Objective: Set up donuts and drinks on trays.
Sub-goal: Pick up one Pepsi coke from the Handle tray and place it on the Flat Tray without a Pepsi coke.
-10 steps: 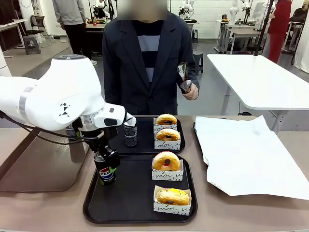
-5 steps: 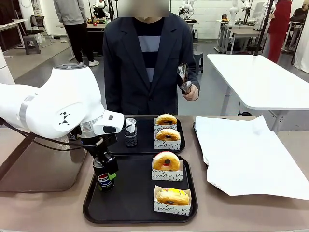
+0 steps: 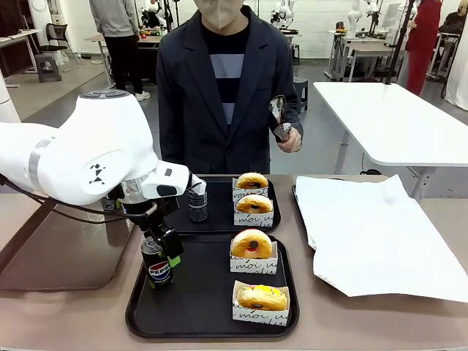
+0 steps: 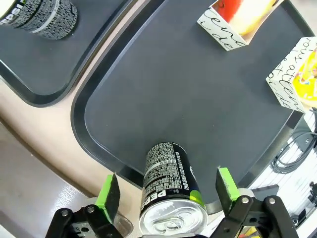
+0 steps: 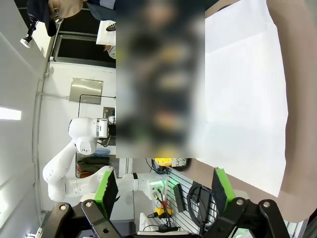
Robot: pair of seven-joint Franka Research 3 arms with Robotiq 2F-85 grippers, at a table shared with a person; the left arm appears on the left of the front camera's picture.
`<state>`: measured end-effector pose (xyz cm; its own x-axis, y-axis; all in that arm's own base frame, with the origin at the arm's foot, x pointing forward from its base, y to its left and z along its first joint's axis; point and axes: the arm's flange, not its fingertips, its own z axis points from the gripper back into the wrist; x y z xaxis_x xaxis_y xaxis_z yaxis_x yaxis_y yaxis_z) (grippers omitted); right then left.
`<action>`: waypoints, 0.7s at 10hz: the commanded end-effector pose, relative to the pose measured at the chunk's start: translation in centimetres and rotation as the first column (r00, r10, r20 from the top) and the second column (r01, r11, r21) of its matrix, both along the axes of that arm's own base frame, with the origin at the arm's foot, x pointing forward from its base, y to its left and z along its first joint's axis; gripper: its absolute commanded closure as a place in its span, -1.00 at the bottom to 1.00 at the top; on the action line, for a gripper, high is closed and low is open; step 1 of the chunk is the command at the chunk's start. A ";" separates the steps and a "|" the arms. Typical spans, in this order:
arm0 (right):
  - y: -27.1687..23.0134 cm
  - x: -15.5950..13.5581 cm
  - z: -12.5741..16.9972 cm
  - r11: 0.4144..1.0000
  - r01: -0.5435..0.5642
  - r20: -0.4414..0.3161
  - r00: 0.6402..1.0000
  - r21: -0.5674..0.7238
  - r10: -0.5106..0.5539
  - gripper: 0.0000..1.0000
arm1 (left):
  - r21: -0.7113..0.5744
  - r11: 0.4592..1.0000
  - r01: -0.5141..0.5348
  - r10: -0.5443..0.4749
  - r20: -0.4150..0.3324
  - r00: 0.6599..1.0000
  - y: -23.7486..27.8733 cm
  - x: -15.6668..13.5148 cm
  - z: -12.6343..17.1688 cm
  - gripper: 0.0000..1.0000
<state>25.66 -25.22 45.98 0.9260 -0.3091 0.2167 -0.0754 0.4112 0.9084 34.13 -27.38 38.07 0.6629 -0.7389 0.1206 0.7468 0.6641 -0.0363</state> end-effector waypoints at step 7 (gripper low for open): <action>-0.1 0.1 0.0 1.000 -0.003 0.024 1.000 0.013 0.002 -1.00 | 0.106 0.949 -0.298 0.294 0.045 0.955 1.4 -1.6 9.6 -1.00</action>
